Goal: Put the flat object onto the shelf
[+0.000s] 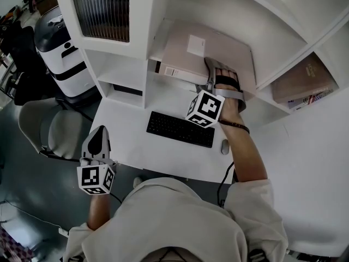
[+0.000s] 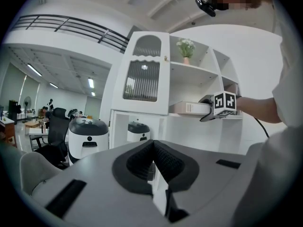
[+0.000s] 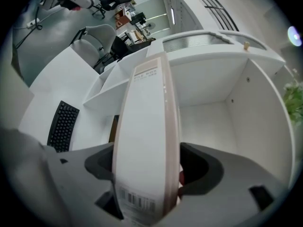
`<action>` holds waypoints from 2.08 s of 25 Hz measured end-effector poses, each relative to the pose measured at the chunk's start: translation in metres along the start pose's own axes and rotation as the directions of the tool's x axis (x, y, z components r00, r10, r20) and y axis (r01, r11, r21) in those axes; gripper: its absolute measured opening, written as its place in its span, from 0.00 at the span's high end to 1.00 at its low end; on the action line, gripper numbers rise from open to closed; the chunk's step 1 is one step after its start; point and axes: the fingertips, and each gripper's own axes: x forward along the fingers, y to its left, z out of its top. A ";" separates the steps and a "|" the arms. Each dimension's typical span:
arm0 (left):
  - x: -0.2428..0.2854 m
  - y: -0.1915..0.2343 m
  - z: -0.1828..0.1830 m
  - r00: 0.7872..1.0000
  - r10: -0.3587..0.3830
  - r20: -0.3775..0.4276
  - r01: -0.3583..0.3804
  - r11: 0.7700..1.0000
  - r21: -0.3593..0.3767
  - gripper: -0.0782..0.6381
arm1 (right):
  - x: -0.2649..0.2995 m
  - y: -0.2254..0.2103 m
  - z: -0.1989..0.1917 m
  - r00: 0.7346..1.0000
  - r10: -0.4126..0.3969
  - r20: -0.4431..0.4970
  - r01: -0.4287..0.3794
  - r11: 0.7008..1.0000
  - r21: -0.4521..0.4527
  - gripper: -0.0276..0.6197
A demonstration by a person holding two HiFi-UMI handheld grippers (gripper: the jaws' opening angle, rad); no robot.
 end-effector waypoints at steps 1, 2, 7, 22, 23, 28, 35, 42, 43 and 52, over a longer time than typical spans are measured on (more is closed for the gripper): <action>0.001 -0.001 -0.001 1.000 0.000 -0.001 0.000 1.000 -0.001 0.90 | 0.004 -0.001 0.000 1.000 0.009 0.002 -0.009 1.000 0.004 0.36; 0.003 -0.001 -0.001 1.000 0.000 -0.002 0.000 1.000 -0.002 0.90 | 0.007 -0.002 0.000 1.000 0.019 0.005 -0.019 1.000 0.007 0.35; 0.008 -0.005 -0.002 1.000 0.004 -0.006 -0.004 1.000 -0.003 0.90 | 0.023 -0.008 -0.002 0.998 0.064 0.021 -0.064 0.998 0.028 0.34; 0.014 -0.011 -0.003 1.000 0.024 -0.019 -0.024 1.000 -0.004 0.90 | 0.041 -0.012 -0.002 0.977 0.189 0.102 -0.196 0.979 0.055 0.23; 0.014 -0.012 -0.003 0.999 0.026 -0.020 -0.026 1.000 -0.003 0.90 | 0.042 -0.012 -0.002 0.975 0.193 0.106 -0.200 0.978 0.055 0.23; 0.012 -0.015 -0.002 0.999 0.033 -0.022 -0.033 0.999 -0.003 0.90 | 0.043 -0.012 -0.002 0.971 0.206 0.118 -0.214 0.975 0.056 0.21; 0.004 -0.021 -0.003 0.999 0.035 -0.018 -0.035 0.999 -0.006 0.90 | 0.043 -0.012 -0.001 0.966 0.220 0.134 -0.230 0.971 0.061 0.19; -0.006 -0.024 -0.006 0.999 0.037 -0.024 -0.037 0.999 -0.008 0.90 | 0.029 -0.017 0.000 0.970 0.182 0.160 -0.193 0.980 0.054 0.19; -0.007 -0.024 -0.006 0.999 0.038 -0.026 -0.038 0.999 -0.008 0.90 | 0.026 -0.018 0.001 0.970 0.173 0.168 -0.185 0.981 0.052 0.19; -0.012 -0.029 -0.007 0.999 0.033 -0.022 -0.033 0.999 -0.010 0.90 | -0.012 -0.032 0.004 0.969 0.058 0.241 -0.083 0.992 0.095 0.52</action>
